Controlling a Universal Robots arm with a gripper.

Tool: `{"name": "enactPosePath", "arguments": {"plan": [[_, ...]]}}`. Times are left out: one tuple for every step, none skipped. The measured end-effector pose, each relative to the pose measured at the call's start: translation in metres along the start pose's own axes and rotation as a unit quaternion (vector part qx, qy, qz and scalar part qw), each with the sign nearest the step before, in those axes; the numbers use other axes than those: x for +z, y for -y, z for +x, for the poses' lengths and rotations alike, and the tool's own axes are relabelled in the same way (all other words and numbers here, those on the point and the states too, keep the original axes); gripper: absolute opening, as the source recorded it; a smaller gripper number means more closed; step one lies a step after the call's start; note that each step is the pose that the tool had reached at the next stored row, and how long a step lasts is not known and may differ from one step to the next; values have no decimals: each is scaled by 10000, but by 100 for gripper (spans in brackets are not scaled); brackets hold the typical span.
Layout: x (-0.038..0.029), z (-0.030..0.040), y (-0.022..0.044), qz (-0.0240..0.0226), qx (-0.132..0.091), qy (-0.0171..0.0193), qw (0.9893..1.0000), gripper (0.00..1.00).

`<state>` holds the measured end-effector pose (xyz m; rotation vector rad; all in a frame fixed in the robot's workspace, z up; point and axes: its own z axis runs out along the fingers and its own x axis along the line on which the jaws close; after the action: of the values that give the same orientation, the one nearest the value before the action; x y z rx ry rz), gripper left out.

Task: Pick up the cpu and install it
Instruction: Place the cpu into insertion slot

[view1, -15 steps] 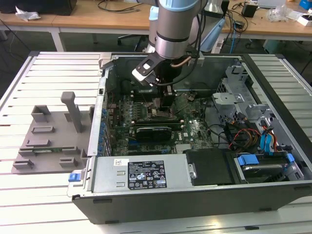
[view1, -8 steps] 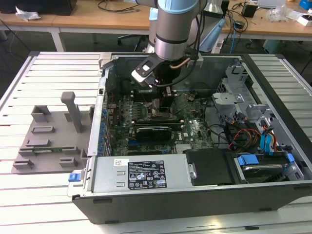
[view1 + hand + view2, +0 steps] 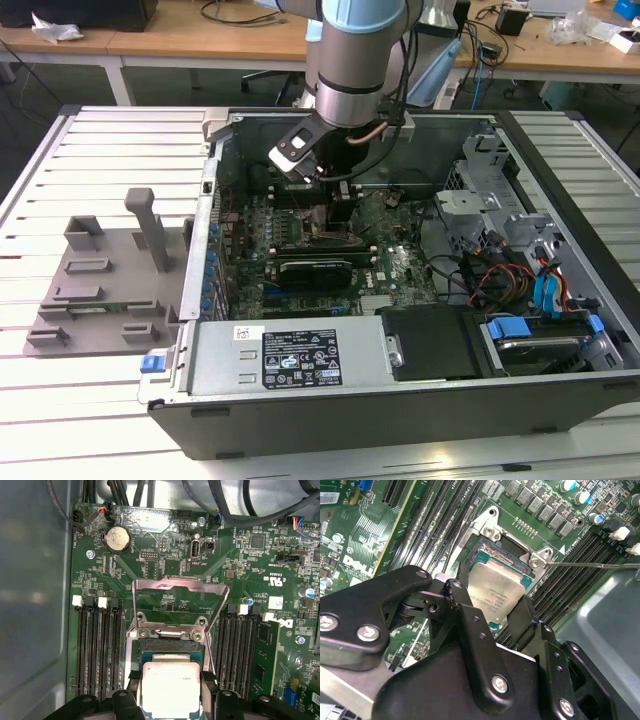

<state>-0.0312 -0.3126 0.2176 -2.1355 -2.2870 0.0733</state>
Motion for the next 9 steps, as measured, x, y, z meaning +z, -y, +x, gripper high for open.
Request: {"name": "enactPosePath", "arguments": {"plan": [[13, 0, 0, 0, 0, 0, 10000, 55], [44, 1, 1, 0, 17, 0, 10000, 55], [63, 2, 2, 1, 45, -2, 10000, 55], [74, 2, 3, 2, 70, -2, 10000, 55], [87, 2, 3, 2, 102, -4, 9999, 55], [101, 3, 3, 3, 121, -4, 9999, 55], [111, 3, 2, 3, 128, -5, 9999, 55], [116, 3, 2, 3, 128, -5, 9999, 55], [122, 3, 2, 3, 128, -5, 9999, 55]]}}
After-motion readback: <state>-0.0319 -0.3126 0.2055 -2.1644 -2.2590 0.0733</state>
